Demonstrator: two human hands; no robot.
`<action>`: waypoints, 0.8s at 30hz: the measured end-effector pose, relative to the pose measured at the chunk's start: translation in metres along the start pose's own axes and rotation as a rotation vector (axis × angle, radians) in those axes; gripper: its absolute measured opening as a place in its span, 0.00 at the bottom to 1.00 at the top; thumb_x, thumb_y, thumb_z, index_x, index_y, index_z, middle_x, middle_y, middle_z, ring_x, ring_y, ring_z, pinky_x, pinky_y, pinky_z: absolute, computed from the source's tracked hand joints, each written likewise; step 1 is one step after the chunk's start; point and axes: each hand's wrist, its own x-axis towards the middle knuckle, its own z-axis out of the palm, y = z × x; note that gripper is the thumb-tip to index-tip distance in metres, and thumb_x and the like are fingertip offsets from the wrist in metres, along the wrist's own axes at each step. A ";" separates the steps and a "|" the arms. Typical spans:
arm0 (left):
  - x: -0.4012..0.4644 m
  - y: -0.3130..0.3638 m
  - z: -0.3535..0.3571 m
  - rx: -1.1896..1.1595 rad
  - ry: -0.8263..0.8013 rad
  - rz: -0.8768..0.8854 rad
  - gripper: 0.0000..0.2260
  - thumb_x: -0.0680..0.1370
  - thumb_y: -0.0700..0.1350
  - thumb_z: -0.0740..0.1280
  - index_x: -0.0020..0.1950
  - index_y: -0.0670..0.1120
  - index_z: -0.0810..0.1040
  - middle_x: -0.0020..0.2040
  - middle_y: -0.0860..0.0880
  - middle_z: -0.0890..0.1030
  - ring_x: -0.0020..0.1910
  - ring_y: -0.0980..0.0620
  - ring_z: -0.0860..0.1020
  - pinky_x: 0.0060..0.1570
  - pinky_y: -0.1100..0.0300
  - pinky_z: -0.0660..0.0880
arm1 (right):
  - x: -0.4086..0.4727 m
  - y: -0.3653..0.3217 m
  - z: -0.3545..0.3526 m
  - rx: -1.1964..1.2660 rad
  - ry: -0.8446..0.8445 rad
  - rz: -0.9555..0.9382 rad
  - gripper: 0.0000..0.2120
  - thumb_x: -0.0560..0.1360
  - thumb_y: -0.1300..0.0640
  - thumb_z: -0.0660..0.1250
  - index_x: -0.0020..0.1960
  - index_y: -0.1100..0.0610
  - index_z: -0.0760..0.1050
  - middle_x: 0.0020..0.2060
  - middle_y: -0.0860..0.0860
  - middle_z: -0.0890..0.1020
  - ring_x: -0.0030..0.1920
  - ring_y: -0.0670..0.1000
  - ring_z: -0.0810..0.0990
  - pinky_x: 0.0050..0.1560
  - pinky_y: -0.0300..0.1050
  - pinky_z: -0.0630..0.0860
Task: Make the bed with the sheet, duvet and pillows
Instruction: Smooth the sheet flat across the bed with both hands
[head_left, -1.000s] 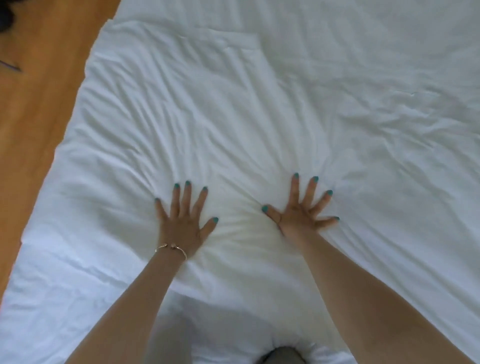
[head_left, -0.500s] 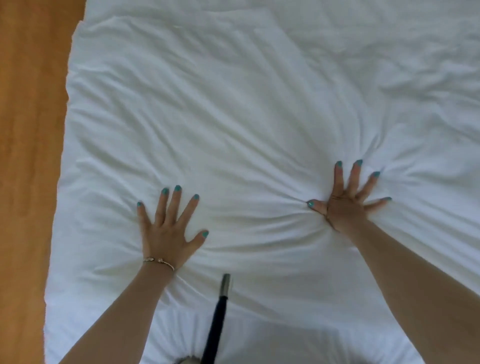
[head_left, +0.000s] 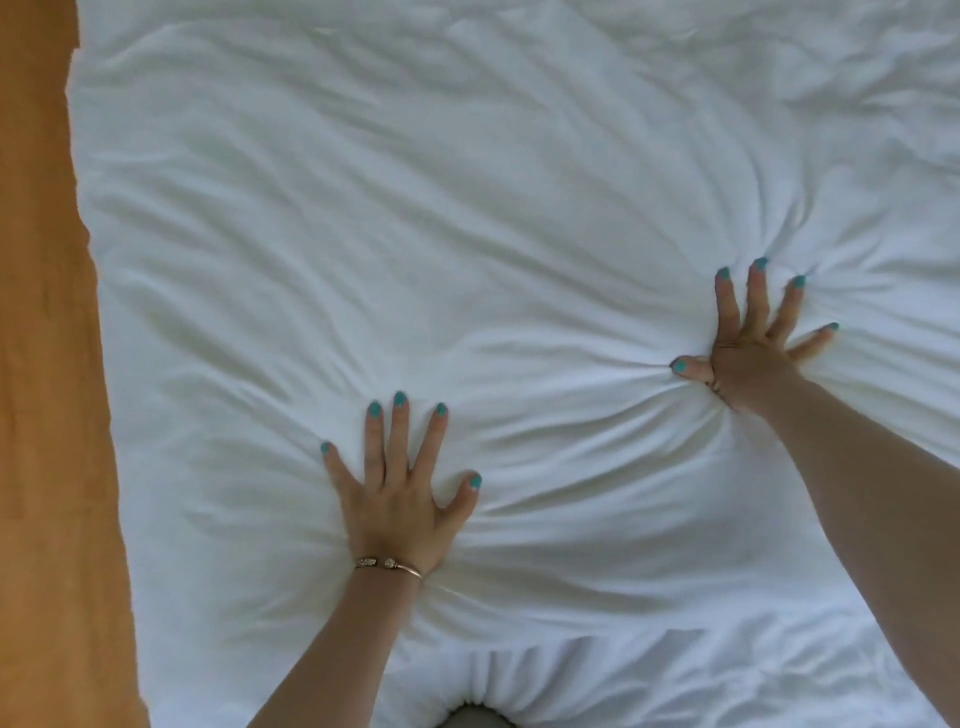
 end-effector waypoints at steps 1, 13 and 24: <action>0.001 0.000 0.000 -0.007 0.014 0.005 0.30 0.77 0.66 0.50 0.77 0.55 0.60 0.78 0.45 0.59 0.77 0.43 0.55 0.69 0.29 0.48 | 0.001 -0.001 0.000 0.000 0.002 0.006 0.52 0.70 0.29 0.61 0.61 0.36 0.15 0.70 0.44 0.21 0.72 0.59 0.23 0.66 0.77 0.35; 0.006 -0.006 0.019 -0.075 -0.071 -0.027 0.34 0.74 0.66 0.51 0.78 0.57 0.48 0.79 0.47 0.52 0.78 0.44 0.49 0.68 0.30 0.41 | -0.062 -0.003 0.066 0.173 0.417 -0.082 0.33 0.76 0.32 0.33 0.78 0.43 0.34 0.79 0.50 0.43 0.78 0.56 0.42 0.74 0.67 0.47; 0.001 -0.002 0.012 -0.064 -0.064 -0.037 0.33 0.74 0.67 0.48 0.78 0.59 0.46 0.80 0.50 0.45 0.78 0.47 0.44 0.69 0.32 0.38 | -0.133 -0.062 0.136 0.086 0.529 -0.155 0.32 0.77 0.30 0.41 0.76 0.36 0.35 0.78 0.43 0.40 0.78 0.55 0.39 0.75 0.61 0.42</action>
